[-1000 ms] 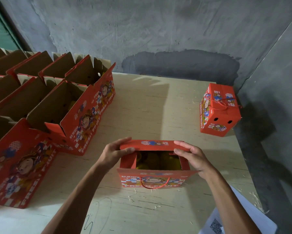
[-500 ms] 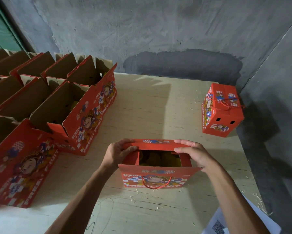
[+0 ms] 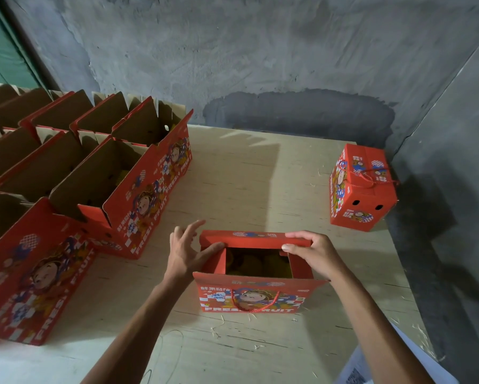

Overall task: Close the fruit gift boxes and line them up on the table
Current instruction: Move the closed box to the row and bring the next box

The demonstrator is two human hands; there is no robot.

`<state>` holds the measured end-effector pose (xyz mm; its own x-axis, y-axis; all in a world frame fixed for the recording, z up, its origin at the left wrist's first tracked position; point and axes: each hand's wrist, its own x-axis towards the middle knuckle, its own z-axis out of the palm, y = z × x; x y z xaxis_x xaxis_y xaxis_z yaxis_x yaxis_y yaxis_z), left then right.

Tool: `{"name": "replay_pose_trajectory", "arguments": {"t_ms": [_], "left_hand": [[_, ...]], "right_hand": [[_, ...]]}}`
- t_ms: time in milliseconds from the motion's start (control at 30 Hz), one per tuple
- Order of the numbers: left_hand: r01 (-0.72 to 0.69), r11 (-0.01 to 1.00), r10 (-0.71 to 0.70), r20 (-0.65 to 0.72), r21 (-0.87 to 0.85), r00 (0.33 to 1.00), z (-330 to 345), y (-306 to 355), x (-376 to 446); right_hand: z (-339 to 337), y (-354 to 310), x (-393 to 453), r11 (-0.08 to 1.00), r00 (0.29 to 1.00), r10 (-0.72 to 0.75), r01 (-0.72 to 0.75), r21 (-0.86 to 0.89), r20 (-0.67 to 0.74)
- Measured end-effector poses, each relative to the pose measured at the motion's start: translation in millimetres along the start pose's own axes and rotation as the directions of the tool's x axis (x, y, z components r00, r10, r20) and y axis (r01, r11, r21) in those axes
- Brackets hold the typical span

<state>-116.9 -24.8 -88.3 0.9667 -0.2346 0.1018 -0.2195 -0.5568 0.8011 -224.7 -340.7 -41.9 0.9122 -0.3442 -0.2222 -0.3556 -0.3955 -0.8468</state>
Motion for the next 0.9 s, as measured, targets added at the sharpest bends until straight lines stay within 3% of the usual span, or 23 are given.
{"name": "replay_pose_trajectory", "arguments": {"t_ms": [100, 167, 267, 367, 500, 700, 900], "left_hand": [[-0.203, 0.979, 0.203, 0.071, -0.014, 0.977, -1, -4, 5], [-0.293, 0.956, 0.289, 0.185, -0.004, 0.939, -3, 1, 13], [-0.349, 0.934, 0.306, 0.325, 0.081, 0.895, -5, 12, 21], [-0.386, 0.902, 0.306, 0.346, 0.192, 0.887, -9, 16, 25], [-0.531, 0.81, 0.421, 0.383, 0.25, 0.822, -2, 19, 24], [-0.438, 0.889, 0.349, 0.423, 0.132, 0.836, 8, 7, 9], [-0.462, 0.873, 0.354, 0.453, 0.153, 0.818, 4, 10, 3]], "right_hand": [[-3, 5, 1, 0.975, 0.998, -0.033, 0.018, -0.221, -0.062], [-3, 8, 0, 0.971, 0.995, -0.097, 0.098, -0.217, 0.014], [-2, 15, -2, 0.968, 0.976, -0.153, 0.179, -0.174, 0.155], [0, 19, -2, 0.947, 0.973, -0.195, 0.22, -0.232, 0.127], [5, 18, -1, 0.941, 0.964, -0.258, 0.265, -0.209, 0.06], [10, 28, -5, 0.928, 0.951, -0.299, 0.309, -0.209, 0.079], [9, 30, -11, 0.866, 0.904, -0.406, 0.427, -0.261, 0.134]]}}
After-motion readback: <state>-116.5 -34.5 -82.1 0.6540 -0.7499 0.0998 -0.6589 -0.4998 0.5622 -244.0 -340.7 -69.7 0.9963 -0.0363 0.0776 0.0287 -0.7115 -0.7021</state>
